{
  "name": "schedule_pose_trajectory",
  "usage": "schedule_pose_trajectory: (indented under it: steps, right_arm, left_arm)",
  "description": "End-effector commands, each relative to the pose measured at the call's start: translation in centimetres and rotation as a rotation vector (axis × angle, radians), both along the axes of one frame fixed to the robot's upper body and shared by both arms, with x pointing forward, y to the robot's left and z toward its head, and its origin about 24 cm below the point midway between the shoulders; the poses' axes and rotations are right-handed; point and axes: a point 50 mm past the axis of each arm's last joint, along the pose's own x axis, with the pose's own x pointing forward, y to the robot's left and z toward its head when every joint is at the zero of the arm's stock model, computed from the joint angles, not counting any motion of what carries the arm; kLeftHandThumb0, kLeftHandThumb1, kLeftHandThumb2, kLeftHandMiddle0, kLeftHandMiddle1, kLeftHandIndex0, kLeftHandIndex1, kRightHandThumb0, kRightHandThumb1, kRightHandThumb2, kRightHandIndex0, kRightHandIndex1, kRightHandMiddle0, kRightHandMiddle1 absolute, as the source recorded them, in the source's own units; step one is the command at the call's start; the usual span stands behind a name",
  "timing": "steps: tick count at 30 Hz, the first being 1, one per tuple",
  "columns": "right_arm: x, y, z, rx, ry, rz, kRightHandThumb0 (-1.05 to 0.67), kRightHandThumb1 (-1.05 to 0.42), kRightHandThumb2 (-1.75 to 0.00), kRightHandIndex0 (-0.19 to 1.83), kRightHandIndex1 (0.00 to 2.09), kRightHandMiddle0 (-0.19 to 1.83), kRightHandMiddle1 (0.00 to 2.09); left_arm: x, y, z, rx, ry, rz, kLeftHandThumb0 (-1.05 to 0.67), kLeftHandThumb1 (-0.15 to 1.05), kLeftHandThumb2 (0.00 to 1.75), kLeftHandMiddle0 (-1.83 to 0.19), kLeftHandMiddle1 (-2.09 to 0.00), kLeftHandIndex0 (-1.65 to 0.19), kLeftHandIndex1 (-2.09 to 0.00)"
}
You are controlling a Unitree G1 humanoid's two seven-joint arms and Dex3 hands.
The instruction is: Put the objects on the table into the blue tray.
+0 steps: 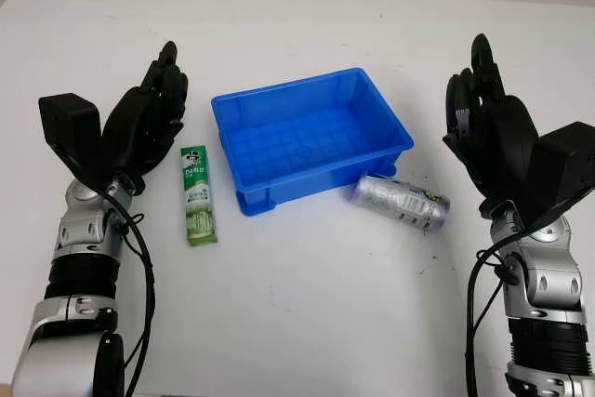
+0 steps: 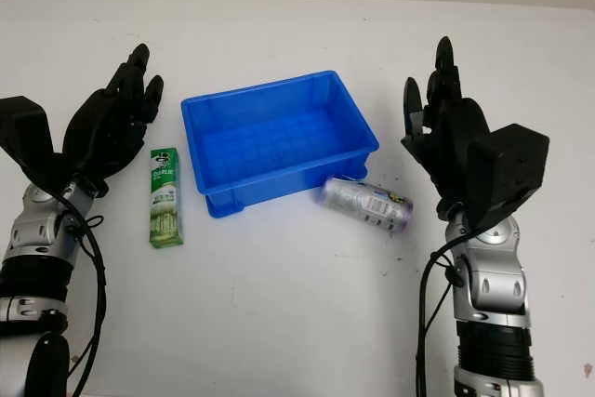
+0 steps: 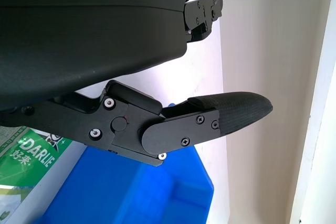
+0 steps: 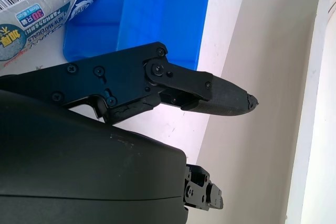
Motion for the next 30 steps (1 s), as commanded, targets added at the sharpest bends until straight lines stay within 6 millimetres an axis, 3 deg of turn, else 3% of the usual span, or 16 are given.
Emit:
schedule_pose_trajectory:
  steps: [1,12,15,16,20,23,27,30]
  right_arm:
    - [-0.1,-0.1,0.3,-0.003,-0.012,0.000,-0.74,-1.05,-0.64,-0.19,0.00,-0.19,0.00]
    - [0.1,-0.3,0.5,-0.040,0.009,0.004,-0.76,-1.05,-0.65,-0.19,0.00,-0.19,0.00]
    - [-0.6,-0.6,1.9,-0.188,-0.012,-0.034,-0.70,-1.05,-0.54,-0.17,0.01,-0.16,0.03]
    - [-0.9,-0.7,2.5,-0.235,-0.019,-0.049,-0.71,-1.05,-0.43,-0.09,0.05,-0.09,0.06]
    - [-3.4,-0.9,5.9,-0.512,-0.004,-0.076,-0.61,-0.99,-0.09,0.21,0.19,0.14,0.16]
    - [-5.4,-0.8,7.4,-0.693,0.007,-0.090,-0.59,-0.92,-0.04,0.36,0.27,0.24,0.20]
    - [-9.3,-0.2,9.7,-0.979,0.018,-0.092,-0.63,-0.86,-0.05,0.41,0.22,0.35,0.12]
    - [-11.2,0.4,10.6,-1.098,0.044,-0.099,-0.61,-0.83,-0.05,0.44,0.18,0.41,0.09]
  left_arm:
    - [0.0,0.3,0.7,0.002,-0.031,0.005,-0.78,1.05,0.65,0.19,0.00,0.19,0.00]
    - [0.3,0.1,0.8,0.015,-0.030,0.013,-0.79,1.05,0.64,0.19,0.00,0.19,0.00]
    - [0.2,0.1,0.8,0.006,-0.030,0.016,-0.79,1.05,0.65,0.19,0.00,0.19,0.00]
    - [0.2,0.2,0.8,0.002,-0.031,0.017,-0.78,1.05,0.66,0.19,0.00,0.19,0.00]
    - [0.1,0.2,0.8,0.000,-0.037,0.017,-0.78,1.05,0.66,0.19,0.00,0.19,0.00]
    - [0.1,0.2,0.9,-0.006,-0.040,0.010,-0.77,1.05,0.66,0.19,0.00,0.19,0.00]
    - [0.1,0.2,1.0,0.003,-0.046,-0.001,-0.78,1.05,0.66,0.19,0.00,0.19,0.00]
    - [0.2,0.1,1.0,-0.001,-0.046,-0.006,-0.78,1.05,0.66,0.19,0.00,0.19,0.00]
